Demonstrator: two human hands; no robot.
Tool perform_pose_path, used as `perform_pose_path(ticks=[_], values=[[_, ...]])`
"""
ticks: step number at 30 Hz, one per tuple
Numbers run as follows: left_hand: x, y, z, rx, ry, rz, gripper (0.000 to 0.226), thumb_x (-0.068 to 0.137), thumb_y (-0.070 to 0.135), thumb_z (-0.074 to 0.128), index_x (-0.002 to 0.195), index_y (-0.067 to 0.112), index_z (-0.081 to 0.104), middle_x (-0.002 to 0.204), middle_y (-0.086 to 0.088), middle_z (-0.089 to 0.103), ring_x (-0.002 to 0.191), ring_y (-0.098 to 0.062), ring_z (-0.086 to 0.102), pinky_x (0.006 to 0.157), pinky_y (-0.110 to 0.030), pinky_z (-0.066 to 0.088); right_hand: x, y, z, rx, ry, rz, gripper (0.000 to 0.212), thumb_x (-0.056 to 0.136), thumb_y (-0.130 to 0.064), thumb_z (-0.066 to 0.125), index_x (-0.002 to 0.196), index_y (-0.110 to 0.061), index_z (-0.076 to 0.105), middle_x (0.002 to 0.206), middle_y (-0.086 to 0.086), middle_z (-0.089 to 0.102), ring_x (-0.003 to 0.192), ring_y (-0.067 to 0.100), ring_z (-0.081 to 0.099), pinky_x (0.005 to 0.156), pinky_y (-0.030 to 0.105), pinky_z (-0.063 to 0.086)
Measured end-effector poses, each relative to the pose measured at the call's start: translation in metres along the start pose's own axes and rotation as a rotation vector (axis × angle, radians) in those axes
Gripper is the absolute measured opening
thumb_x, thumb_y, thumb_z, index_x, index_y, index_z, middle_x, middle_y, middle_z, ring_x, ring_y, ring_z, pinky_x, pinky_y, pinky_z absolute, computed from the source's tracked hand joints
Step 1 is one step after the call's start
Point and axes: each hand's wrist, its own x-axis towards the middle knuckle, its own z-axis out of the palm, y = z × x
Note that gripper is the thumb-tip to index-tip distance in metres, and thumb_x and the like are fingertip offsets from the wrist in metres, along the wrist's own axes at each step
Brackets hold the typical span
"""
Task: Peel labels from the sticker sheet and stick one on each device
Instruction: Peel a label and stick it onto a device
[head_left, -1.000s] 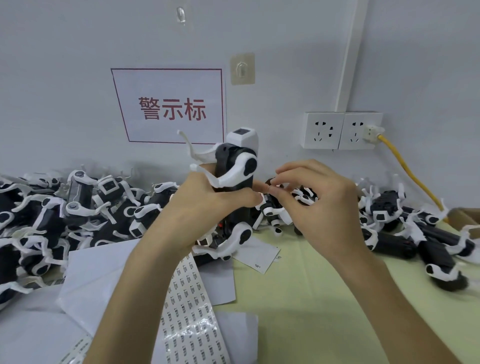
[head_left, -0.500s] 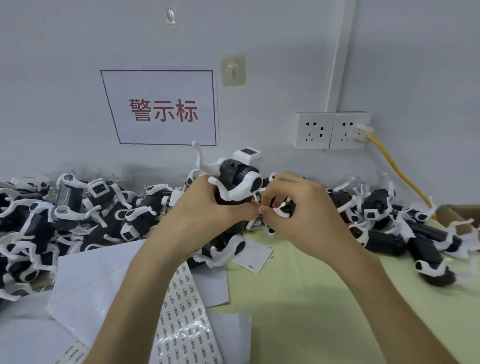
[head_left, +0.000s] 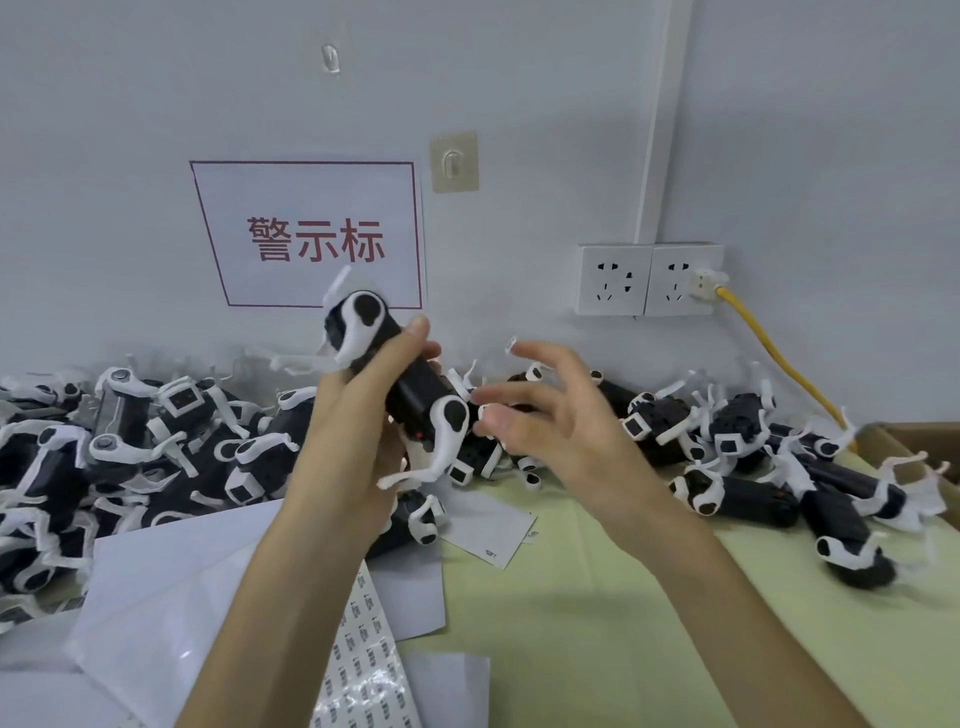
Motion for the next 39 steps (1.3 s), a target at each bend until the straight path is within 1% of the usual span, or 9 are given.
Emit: perform_pose_path(ticks=[6,10,14,19,21,25,31,36,39], values=[[0.002,-0.007,0.008,-0.291,0.032,0.005,0.047,0.067,0.05,0.075,0.1,0.018,0.064,0.093,-0.002,0.074,0.089,-0.015,0.072,0.074,-0.029,0.06,0.0,0.012,0.024,0.15,-0.038,0.053,0.09,0.068,-0.053,0.08,0.146,-0.038,0.036,0.114,-0.005,0.074,0.11,0.016,0.071,0.098,0.035,0.055],[0.007,-0.011,0.008,-0.106,0.055,0.074,0.061,0.071,0.072,0.073,0.104,0.021,0.065,0.096,0.002,0.077,0.088,-0.013,0.074,0.069,-0.028,0.06,-0.001,0.011,0.028,0.256,0.012,0.035,0.086,0.069,-0.047,0.083,0.143,-0.038,0.041,0.112,-0.001,0.074,0.109,0.019,0.071,0.1,0.04,0.054],[0.008,-0.019,0.0,0.218,-0.074,0.108,0.083,0.058,0.095,0.063,0.12,0.042,0.067,0.12,0.008,0.074,0.115,-0.012,0.069,0.1,-0.039,0.049,0.0,0.004,0.024,0.467,0.152,-0.021,0.082,0.067,-0.035,0.084,0.139,-0.03,0.046,0.112,0.008,0.074,0.105,0.026,0.073,0.086,0.034,0.059],[0.015,-0.031,-0.006,0.78,-0.345,0.124,0.031,0.092,0.064,0.059,0.122,0.058,0.055,0.112,0.036,0.064,0.124,0.008,0.055,0.086,-0.009,0.046,0.001,-0.009,0.004,0.579,0.284,-0.082,0.084,0.06,-0.03,0.082,0.137,-0.024,0.05,0.104,0.009,0.075,0.095,0.025,0.074,0.088,0.037,0.06],[0.016,-0.04,-0.019,0.892,-0.462,0.046,0.028,0.097,0.049,0.059,0.121,0.062,0.056,0.123,0.034,0.062,0.117,0.004,0.059,0.092,-0.015,0.051,0.001,-0.014,-0.007,0.53,0.295,-0.085,0.078,0.062,-0.027,0.08,0.135,-0.023,0.051,0.105,0.008,0.075,0.094,0.024,0.074,0.089,0.034,0.059],[0.027,-0.049,-0.039,0.536,-0.189,-0.169,0.033,0.102,-0.004,0.046,0.116,0.017,0.068,0.116,-0.011,0.075,0.097,-0.018,0.075,0.09,-0.037,0.056,0.001,-0.018,-0.03,0.389,0.297,-0.043,0.068,0.068,-0.024,0.077,0.131,-0.023,0.052,0.105,0.007,0.077,0.097,0.021,0.073,0.094,0.039,0.054],[0.031,-0.033,-0.026,0.405,-0.346,-0.219,0.055,0.087,0.063,0.051,0.119,0.023,0.071,0.115,-0.007,0.077,0.105,-0.026,0.073,0.098,-0.05,0.049,-0.002,-0.02,-0.05,0.181,0.136,0.082,0.067,0.06,-0.025,0.078,0.124,-0.023,0.059,0.104,0.007,0.076,0.092,0.02,0.07,0.085,0.033,0.048],[0.011,-0.039,-0.007,0.497,-0.525,-0.105,0.035,0.09,0.054,0.07,0.121,0.037,0.067,0.109,0.005,0.078,0.098,-0.014,0.075,0.08,-0.019,0.056,-0.003,-0.02,-0.039,0.072,0.111,0.109,0.077,0.054,-0.031,0.089,0.125,-0.025,0.058,0.111,0.003,0.077,0.107,0.021,0.071,0.098,0.036,0.051],[0.01,-0.04,-0.003,0.385,-0.452,-0.111,0.036,0.088,0.052,0.06,0.114,0.03,0.071,0.099,-0.002,0.076,0.083,-0.02,0.07,0.075,-0.03,0.053,-0.002,-0.021,-0.035,0.068,0.24,0.04,0.06,0.066,-0.032,0.085,0.121,-0.022,0.062,0.111,-0.004,0.077,0.107,0.013,0.071,0.098,0.035,0.05]])
